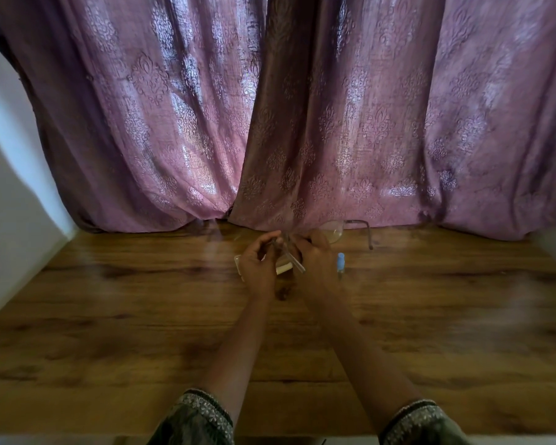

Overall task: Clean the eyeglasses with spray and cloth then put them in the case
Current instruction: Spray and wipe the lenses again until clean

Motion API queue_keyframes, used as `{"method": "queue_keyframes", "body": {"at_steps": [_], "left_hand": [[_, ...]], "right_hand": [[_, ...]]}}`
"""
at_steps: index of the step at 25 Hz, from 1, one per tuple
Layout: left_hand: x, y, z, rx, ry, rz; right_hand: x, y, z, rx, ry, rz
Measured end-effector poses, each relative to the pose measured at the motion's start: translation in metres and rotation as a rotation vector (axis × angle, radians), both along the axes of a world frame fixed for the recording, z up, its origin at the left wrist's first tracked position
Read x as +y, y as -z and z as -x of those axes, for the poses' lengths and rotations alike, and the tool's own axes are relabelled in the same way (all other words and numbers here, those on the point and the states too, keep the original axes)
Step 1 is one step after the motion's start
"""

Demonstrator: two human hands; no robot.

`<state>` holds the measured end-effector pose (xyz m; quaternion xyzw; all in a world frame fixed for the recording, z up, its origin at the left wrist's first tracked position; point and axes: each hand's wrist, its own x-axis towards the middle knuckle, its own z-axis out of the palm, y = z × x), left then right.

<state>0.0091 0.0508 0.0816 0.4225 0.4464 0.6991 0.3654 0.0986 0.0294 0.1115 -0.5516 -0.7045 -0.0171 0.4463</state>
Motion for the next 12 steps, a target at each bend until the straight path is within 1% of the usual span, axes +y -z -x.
{"method": "queue_keyframes", "body": {"at_steps": [3,6,8,10,12], "left_hand": [[-0.001,-0.002,0.002,-0.008,0.012,-0.008],[-0.003,-0.004,0.004,-0.008,0.003,0.001],[-0.003,-0.005,0.002,0.011,-0.003,-0.011],[-0.003,-0.008,0.001,0.004,0.002,-0.016],[-0.002,-0.009,0.003,-0.011,0.006,-0.016]], "right_hand": [[-0.017,0.012,0.002,-0.049,-0.074,-0.023],[-0.013,0.005,-0.009,-0.050,0.006,-0.047],[-0.002,-0.003,-0.007,-0.006,0.047,-0.045],[-0.002,-0.004,0.003,-0.009,0.017,-0.020],[-0.014,0.003,0.007,-0.068,-0.029,-0.039]]}}
